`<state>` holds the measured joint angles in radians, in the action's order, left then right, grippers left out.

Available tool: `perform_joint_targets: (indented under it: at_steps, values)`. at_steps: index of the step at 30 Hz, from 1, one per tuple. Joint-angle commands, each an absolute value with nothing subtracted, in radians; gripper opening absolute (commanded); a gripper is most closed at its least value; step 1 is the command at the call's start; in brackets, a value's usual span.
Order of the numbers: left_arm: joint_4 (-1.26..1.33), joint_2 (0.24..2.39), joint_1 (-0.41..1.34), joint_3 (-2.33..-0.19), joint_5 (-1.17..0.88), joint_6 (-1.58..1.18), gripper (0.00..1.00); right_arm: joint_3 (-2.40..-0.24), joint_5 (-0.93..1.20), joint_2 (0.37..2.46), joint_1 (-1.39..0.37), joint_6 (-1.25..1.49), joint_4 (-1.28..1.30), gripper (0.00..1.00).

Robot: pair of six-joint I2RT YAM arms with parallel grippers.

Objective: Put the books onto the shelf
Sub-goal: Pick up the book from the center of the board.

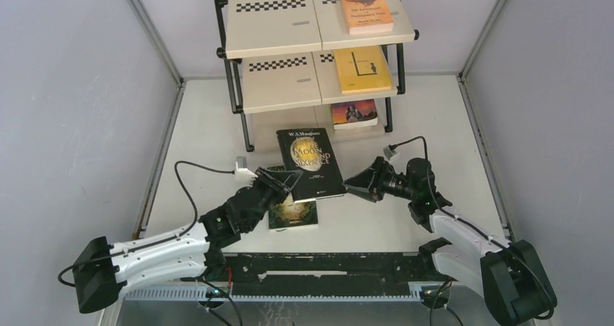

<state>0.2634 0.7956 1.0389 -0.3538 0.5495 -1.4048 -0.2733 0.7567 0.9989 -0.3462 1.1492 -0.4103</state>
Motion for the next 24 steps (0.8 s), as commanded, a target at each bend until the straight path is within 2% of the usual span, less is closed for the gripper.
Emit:
perform_joint_targets:
  at_steps: [1, 24]
  values:
    - [0.48, 0.801, 1.053, -0.471, 0.586, -1.444, 0.0, -0.273, 0.779, 0.97, -0.34, 1.173, -0.46, 0.62]
    - [0.718, 0.946, 1.11, -0.476, 0.592, -1.499, 0.0, -0.234, 0.78, 0.905, -0.364, 1.279, -0.545, 0.61]
